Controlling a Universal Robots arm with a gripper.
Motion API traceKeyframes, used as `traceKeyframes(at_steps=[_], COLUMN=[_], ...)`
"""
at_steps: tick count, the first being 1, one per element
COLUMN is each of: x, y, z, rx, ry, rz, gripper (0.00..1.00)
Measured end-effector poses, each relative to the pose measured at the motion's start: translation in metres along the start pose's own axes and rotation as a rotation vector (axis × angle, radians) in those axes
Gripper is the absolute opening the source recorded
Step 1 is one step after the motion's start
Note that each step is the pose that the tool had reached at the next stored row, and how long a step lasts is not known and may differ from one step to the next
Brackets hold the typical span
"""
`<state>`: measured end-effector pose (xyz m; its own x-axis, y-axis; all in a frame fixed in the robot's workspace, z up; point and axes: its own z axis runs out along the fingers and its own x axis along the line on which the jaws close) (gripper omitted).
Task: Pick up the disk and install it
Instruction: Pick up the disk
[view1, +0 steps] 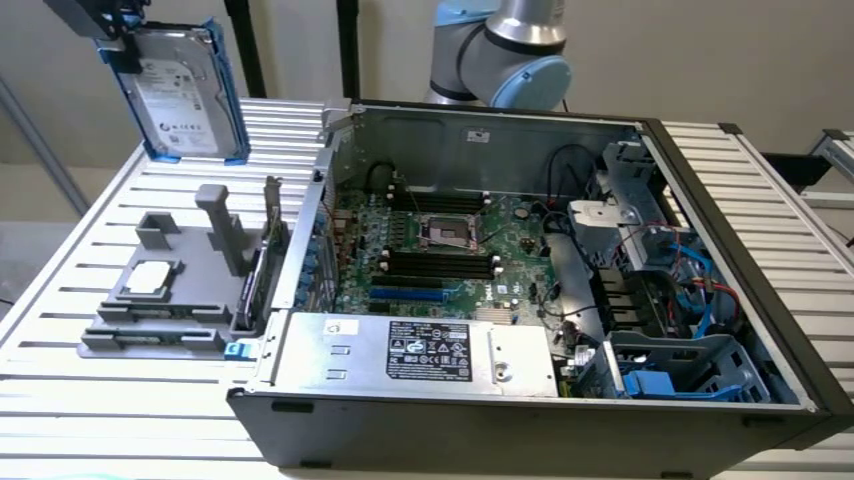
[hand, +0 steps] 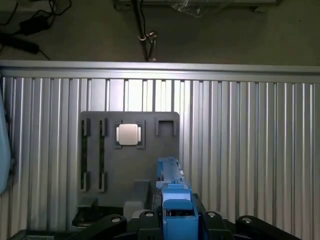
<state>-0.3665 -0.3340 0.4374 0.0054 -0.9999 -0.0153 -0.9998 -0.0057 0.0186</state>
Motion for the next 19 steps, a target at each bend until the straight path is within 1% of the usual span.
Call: traceKeyframes(at_steps=[6,13,16,19], x=[0.002,0.003,0.003,0.003], y=[-0.0269,-0.0579,-0.0715,-0.0851], z=[-0.0279,-0.0589,-0.0681,-0.0725], rx=[-0.0013,-0.0059,-0.0088,-0.0111], ry=[-0.0089,-0.0162,-0.0213,-0.0269], rz=[-0.001,-0.001,-0.001,-0.001], gripper=[0.33,0.33,0.33,0.33])
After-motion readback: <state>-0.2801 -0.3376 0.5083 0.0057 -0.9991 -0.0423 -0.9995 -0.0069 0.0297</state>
